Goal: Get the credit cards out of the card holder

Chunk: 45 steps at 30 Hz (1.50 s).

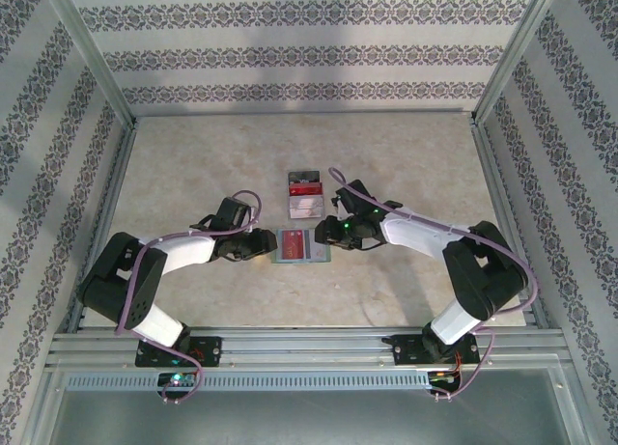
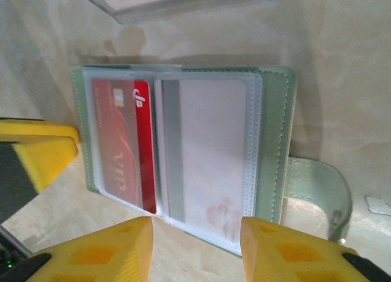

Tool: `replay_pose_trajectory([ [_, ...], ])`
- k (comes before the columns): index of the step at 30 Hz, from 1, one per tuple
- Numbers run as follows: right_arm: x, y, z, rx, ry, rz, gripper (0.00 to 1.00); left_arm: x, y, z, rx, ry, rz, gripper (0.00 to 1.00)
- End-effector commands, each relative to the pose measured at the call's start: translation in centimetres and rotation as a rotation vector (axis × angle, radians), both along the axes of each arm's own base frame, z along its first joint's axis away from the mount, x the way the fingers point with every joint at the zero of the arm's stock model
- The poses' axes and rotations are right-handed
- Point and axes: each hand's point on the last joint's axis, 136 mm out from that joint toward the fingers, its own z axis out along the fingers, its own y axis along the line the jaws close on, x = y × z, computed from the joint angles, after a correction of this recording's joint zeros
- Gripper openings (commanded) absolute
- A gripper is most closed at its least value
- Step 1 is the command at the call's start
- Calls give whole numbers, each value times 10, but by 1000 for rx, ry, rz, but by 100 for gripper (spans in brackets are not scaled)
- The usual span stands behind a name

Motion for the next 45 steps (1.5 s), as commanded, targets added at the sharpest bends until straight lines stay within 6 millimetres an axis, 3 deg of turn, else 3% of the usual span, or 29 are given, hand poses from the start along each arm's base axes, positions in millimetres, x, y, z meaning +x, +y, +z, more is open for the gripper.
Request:
replay_pose_trajectory([
  [1, 2, 2, -8, -51, 1, 19, 42, 10, -17, 5, -43, -35, -24, 41],
  [22, -1, 10, -26, -72, 30, 42, 42, 6, -17, -8, -23, -7, -25, 40],
  [32, 2, 0, -11, -111, -24, 28, 42, 6, -16, -7, -21, -9, -24, 39],
  [37, 2, 11, -4, -56, -25, 42, 42, 6, -16, -7, -19, -9, -25, 40],
  [45, 1, 13, -16, -63, -2, 44, 42, 6, -16, -8, -18, -8, -26, 39],
])
